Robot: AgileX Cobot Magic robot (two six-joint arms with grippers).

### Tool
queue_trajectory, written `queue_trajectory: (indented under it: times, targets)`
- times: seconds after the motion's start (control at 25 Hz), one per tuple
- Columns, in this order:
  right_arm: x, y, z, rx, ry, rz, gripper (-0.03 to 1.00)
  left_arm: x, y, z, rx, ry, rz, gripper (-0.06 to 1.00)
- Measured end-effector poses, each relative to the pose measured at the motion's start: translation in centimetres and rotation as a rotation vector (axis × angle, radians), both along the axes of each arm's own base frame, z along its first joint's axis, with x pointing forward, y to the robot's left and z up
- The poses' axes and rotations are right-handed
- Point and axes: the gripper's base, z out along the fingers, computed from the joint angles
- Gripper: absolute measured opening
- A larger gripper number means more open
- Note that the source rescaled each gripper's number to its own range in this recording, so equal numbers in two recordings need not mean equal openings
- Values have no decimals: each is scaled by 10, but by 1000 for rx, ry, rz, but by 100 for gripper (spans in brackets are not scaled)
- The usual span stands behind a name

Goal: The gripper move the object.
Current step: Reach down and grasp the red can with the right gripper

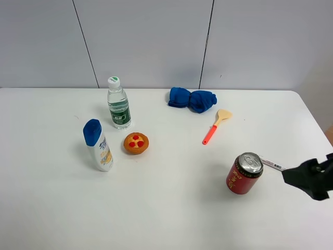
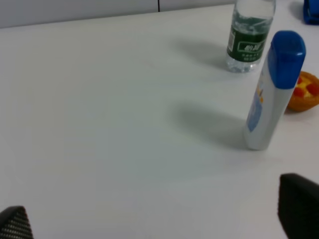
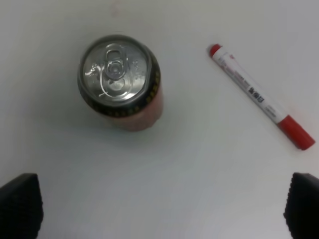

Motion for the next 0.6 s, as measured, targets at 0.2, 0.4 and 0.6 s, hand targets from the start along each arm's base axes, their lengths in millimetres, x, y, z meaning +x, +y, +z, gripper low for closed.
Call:
queue_trajectory:
  times: [0.2,0.4,0.6]
  targets:
    - [44,4,-12,12,124,75,94,0,0,0,0,0,0,100]
    - [69,12,-19,62,154,161,94,0,0,0,0,0,0,100]
    - [77,36,-36,23,222,321,94,0,0,0,0,0,0,100]
